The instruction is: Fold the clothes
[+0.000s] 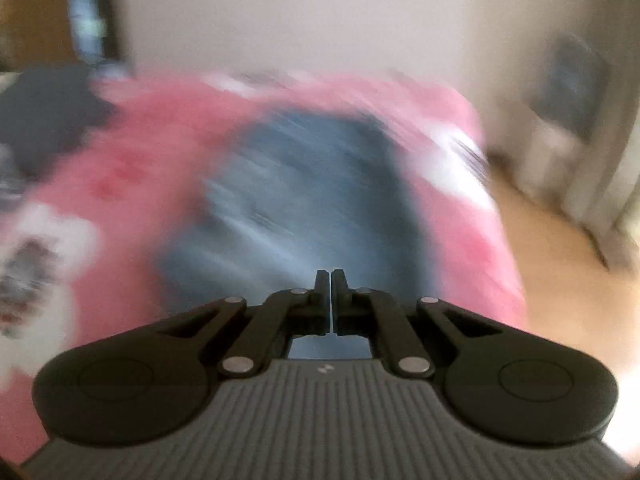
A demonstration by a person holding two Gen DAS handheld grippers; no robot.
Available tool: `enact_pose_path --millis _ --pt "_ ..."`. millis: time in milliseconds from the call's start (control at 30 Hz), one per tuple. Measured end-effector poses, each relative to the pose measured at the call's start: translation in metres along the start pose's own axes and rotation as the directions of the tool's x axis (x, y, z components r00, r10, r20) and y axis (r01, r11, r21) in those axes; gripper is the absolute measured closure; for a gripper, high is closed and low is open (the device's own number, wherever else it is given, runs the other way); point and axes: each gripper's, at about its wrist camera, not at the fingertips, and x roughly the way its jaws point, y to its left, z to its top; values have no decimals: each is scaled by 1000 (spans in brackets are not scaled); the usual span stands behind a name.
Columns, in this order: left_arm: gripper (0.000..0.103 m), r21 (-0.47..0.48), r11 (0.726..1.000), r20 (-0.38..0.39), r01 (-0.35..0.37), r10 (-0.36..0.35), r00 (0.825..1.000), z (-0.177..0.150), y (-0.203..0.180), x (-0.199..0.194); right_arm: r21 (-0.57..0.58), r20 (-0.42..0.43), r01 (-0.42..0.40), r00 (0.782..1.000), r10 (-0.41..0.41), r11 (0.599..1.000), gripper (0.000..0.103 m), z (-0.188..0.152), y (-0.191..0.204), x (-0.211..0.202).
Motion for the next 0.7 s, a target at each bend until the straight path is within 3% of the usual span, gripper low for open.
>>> enact_pose_path --millis 100,133,233,333,433,500,633,700 --pt "50 15 1000 0 -20 20 1000 0 -6 -6 149 -117 207 975 -191 967 100 -19 -61 7" --pt "50 21 999 2 -26 26 1000 0 -9 -9 177 -108 228 971 -211 957 100 -22 -74 -3" --pt "50 41 998 9 -40 40 999 -1 -18 -19 224 24 188 980 -198 956 100 -27 -93 -58" --pt "50 57 997 12 -45 44 999 -4 -27 -31 257 169 136 969 -183 957 100 -29 -113 -116" --pt "50 57 997 3 -42 42 999 -7 -34 -41 217 308 73 941 -139 973 100 -26 -130 -182" --pt "50 59 998 -4 -37 37 999 -9 -38 -48 153 320 3 946 -53 988 99 -26 -136 -209" --pt "50 66 997 -26 -50 52 998 -15 -46 -50 35 174 -171 971 163 985 99 -41 -108 -199" --pt "50 35 997 -34 -65 66 997 -19 -44 -51 -23 99 -197 975 199 980 99 -51 -77 -169"
